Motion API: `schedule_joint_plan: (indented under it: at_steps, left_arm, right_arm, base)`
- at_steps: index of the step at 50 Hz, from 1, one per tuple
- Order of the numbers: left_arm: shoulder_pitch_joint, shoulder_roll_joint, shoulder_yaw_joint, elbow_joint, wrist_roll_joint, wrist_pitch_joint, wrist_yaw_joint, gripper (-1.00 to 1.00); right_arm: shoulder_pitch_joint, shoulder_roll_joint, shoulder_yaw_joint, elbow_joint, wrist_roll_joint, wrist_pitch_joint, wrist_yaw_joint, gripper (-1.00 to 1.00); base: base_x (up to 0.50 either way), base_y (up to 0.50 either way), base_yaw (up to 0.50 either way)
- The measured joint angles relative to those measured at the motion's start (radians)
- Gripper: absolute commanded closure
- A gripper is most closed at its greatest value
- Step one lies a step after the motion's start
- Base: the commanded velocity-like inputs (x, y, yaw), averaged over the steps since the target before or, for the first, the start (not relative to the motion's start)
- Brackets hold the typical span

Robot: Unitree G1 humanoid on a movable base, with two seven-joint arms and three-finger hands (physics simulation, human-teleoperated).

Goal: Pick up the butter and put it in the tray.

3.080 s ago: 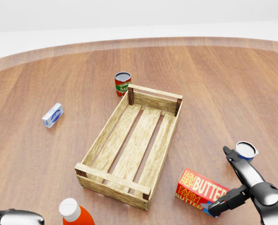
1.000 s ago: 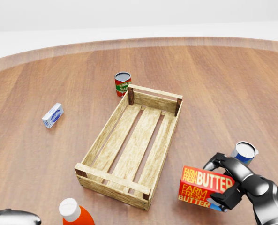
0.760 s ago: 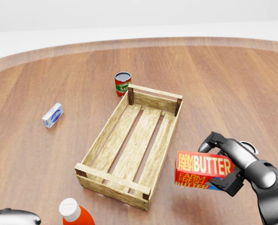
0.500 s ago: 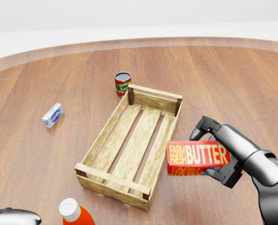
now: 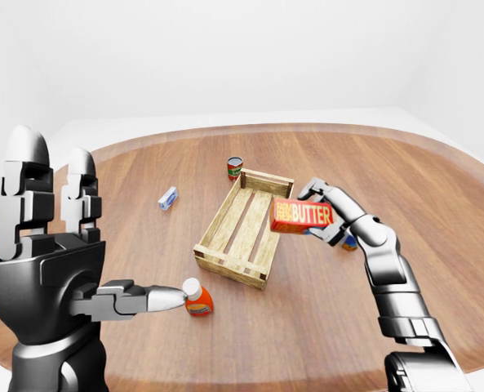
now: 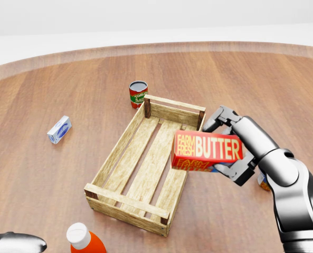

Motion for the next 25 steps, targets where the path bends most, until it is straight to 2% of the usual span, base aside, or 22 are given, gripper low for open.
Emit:
schedule_joint_plan:
  at_steps: [16,25]
  left_arm:
    - [0.005,-0.002,0.000,-0.017,-0.002,0.000,-0.004,-1.00]
    - [-0.004,0.001,0.009,-0.014,-0.009,0.000,-0.002,-1.00]
  right_arm:
    - [-0.235,0.047,0.047,0.510,0.105,0.000,-0.203,1.00]
    - [-0.335,0.091,0.073,0.688,0.110,0.000,-0.287,1.00]
  base:
    - [0.00,0.00,0.00]
    - [0.00,0.00,0.00]
